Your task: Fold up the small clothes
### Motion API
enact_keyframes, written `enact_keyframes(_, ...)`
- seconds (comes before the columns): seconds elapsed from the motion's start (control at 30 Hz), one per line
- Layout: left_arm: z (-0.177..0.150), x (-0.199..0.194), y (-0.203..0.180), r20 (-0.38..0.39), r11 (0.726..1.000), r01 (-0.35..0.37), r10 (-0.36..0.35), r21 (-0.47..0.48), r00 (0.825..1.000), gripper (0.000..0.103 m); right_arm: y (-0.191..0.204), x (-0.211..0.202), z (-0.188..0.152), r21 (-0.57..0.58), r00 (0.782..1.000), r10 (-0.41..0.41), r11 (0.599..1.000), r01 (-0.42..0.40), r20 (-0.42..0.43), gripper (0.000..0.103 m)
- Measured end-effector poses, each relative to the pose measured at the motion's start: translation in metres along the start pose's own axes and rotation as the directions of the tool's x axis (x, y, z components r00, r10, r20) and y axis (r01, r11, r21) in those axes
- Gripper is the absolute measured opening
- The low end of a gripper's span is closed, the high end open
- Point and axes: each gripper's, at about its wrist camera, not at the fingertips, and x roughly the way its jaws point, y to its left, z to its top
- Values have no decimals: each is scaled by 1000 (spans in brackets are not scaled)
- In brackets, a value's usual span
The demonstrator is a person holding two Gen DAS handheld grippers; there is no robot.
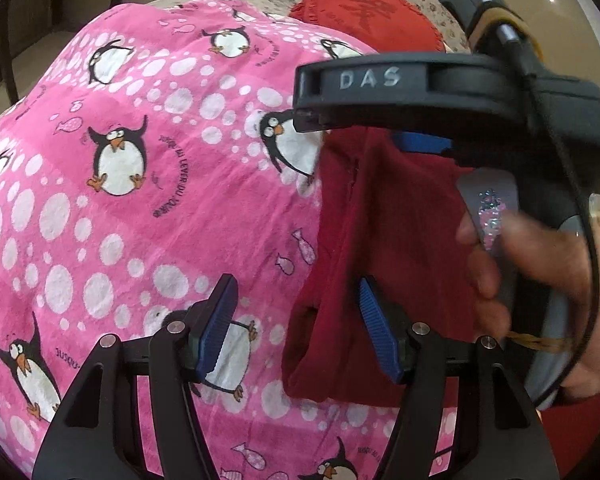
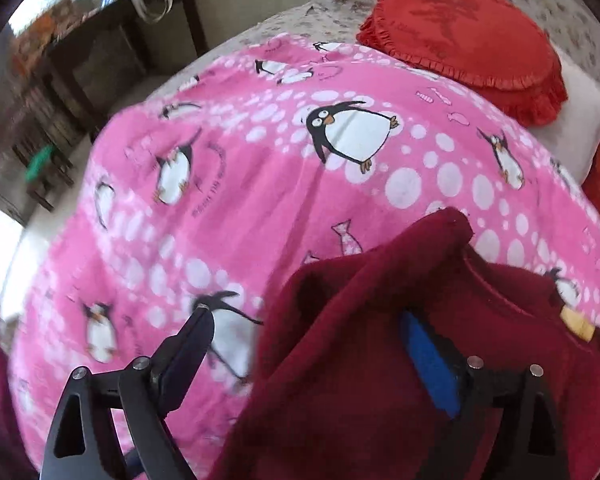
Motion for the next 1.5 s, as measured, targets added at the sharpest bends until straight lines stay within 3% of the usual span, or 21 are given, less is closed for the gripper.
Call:
enact_keyframes(0.03, 0, 1, -1, -8, 1000, 8, -8, 11, 1000, 64, -2, -2, -2, -6, 1000, -10, 1000, 10, 17, 77)
enact_keyframes(0.07, 0, 3, -2, -13, 1000, 13, -13, 16, 1000, 70, -7, -6, -4, -3, 999, -32, 999, 32, 34, 56)
enact_keyframes(0.17, 0, 7, -4, -12, 999, 37, -37, 4, 999, 76, -35, -21, -10, 65, 994, 85, 994, -89, 70, 38)
enact_keyframes(0.27, 0, 14, -9, -3, 998, 53, -53, 18, 999, 77, -59, -33, -17, 127, 971, 212, 966, -225, 110, 30)
enact_keyframes(0.5, -3, 23, -21, -13, 995, 91, -91, 27, 996, 76, -74, -47, -29, 169, 929, 331, 918, -358, 168, 19)
enact_keyframes(0.53, -5, 22, -23, -26, 994, 102, -101, 26, 995, 68, -75, -49, -30, 172, 923, 341, 913, -371, 178, 19)
enact_keyframes(0.57, -5, 20, -26, -38, 993, 120, -119, 24, 992, 51, -77, -53, -32, 174, 915, 352, 906, -385, 195, 17)
enact_keyframes(0.67, -4, 9, -40, -35, 994, 98, -97, 47, 995, 34, -84, -68, -39, 173, 900, 369, 895, -411, 232, 14)
enact_keyframes(0.77, -4, -13, -65, 1, 989, 109, -110, 97, 994, 27, -102, -94, -46, 175, 883, 367, 887, -427, 292, 8)
enact_keyframes(0.9, -2, -36, -109, 51, 973, 146, -158, 176, 986, 23, -138, -119, -61, 221, 857, 386, 853, -472, 342, 8)
enact_keyframes(1.03, -4, -38, -139, 49, 965, 136, -150, 226, 987, 23, -157, -131, -76, 259, 856, 386, 837, -482, 345, 9)
enact_keyframes(1.07, -5, -37, -141, 46, 964, 131, -146, 230, 988, 23, -157, -131, -78, 267, 856, 390, 833, -486, 340, 13)
enact_keyframes(1.13, -7, -36, -142, 50, 967, 116, -131, 228, 990, 23, -152, -127, -78, 280, 868, 380, 837, -469, 320, 38)
enact_keyframes(1.17, -8, -35, -142, 52, 968, 114, -129, 225, 990, 23, -146, -124, -76, 287, 878, 371, 843, -455, 302, 68)
enact_keyframes(1.2, -9, -35, -141, 54, 968, 114, -129, 223, 990, 23, -140, -120, -73, 291, 885, 367, 846, -446, 287, 80)
enact_keyframes(1.37, -22, -41, -131, 76, 968, 107, -127, 226, 989, 23, -108, -112, -53, 248, 885, 399, 857, -453, 238, 80)
enact_keyframes(1.43, -25, -44, -130, 85, 967, 102, -125, 234, 989, 23, -91, -106, -43, 203, 907, 377, 889, -411, 184, 81)
enact_keyframes(1.5, -29, -47, -132, 90, 965, 100, -125, 241, 988, 23, -74, -89, -33, 163, 947, 313, 933, -320, 68, 80)
